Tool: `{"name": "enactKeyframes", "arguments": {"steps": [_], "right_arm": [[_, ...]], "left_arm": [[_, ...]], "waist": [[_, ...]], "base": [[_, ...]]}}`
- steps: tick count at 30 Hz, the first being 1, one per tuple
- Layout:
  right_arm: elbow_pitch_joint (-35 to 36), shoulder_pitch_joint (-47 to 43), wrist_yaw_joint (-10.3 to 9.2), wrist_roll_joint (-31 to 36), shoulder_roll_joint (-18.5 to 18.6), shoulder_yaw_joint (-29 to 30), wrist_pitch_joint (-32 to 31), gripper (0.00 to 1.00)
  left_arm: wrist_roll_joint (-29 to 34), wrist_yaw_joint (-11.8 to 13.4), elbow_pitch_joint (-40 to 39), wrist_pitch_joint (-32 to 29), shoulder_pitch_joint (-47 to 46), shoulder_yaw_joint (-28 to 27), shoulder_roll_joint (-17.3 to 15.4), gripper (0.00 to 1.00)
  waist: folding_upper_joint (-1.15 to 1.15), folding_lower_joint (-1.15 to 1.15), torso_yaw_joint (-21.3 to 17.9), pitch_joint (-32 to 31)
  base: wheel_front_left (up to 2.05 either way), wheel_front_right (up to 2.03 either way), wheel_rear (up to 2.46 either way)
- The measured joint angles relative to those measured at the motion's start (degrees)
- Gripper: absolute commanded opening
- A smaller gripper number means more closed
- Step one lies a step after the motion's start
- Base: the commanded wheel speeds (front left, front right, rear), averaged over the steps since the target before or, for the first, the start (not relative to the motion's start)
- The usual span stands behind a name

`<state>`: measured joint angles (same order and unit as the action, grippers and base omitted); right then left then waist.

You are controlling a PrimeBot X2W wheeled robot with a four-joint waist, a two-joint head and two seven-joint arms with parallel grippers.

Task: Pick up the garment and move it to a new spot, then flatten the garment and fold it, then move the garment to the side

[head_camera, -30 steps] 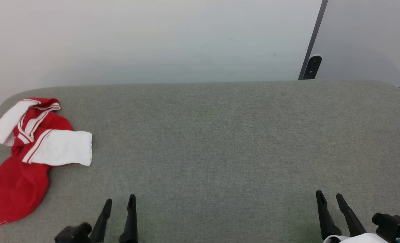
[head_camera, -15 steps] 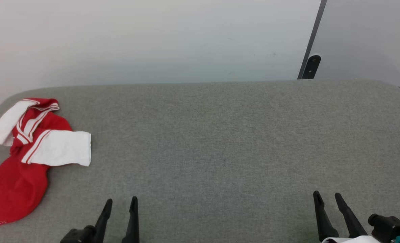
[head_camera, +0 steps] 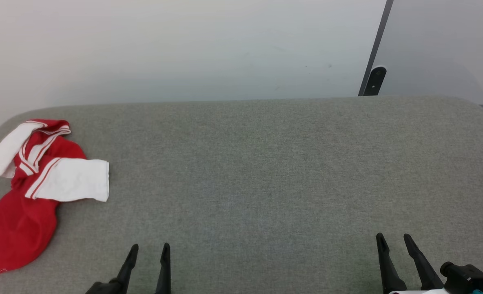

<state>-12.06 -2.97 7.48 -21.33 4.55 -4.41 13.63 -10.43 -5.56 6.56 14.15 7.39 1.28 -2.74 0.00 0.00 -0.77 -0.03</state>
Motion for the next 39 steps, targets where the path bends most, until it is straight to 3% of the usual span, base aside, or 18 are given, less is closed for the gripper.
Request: {"name": "enactKeyframes", "arguments": {"steps": [9,24,31,39], "right_arm": [[0.0,-0.1,0.0,2.4,-0.1,-0.5,1.0,1.0],[-0.1,-0.4,0.0,2.0,-0.3,-0.4,1.2,1.0],[0.1,-1.2,0.0,1.8,-0.1,-0.5,1.3,1.0],[0.4,-1.1,0.0,2.1,0.8,-1.4,0.9,1.0]], "left_arm": [[2.6,0.0,-0.1,0.9,0.4,0.0,0.0,1.0],[1.8,0.0,1.1,1.0,0.6,-0.1,-0.1,1.0],[1.3,0.4,2.1,1.0,0.3,-0.4,-0.1,1.0],[-0.3,1.5,2.2,1.0,0.9,0.5,-0.1,1.0]], "waist": [[0.0,0.0,-0.3,0.0],[0.0,0.0,0.7,0.1],[0.0,0.0,4.3,-0.2],[0.0,0.0,11.6,-0.4]], "base": [[0.0,0.0,0.0],[0.0,0.0,0.0],[0.0,0.0,0.0],[0.0,0.0,0.0]]}}
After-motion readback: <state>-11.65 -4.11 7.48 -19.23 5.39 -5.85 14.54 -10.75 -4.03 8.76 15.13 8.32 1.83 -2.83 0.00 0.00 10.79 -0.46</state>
